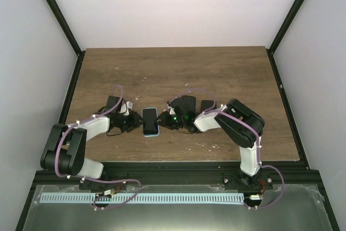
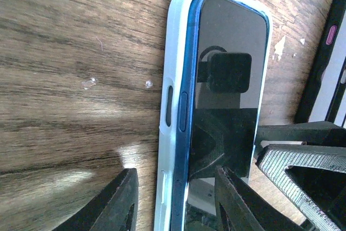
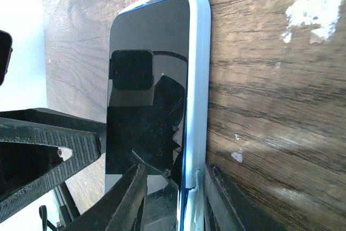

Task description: Put the phone into the phone case

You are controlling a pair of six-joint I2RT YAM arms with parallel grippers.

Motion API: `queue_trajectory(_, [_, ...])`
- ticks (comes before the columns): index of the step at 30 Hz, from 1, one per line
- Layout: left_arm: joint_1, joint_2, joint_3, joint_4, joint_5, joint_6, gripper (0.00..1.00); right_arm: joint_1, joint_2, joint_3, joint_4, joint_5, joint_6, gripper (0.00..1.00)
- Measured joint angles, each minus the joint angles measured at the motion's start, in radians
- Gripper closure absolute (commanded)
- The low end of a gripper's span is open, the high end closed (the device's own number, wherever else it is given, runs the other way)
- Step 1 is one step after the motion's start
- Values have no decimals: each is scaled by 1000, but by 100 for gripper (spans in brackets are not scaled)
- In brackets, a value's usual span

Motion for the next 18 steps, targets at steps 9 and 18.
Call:
queue_trajectory(9, [2,22,0,4,0,17,78,0,10,13,4,-24,-5,67])
queue_trajectory(18, [10,22,2,6,7,22,85,-7,30,37,8,-60,-29,67])
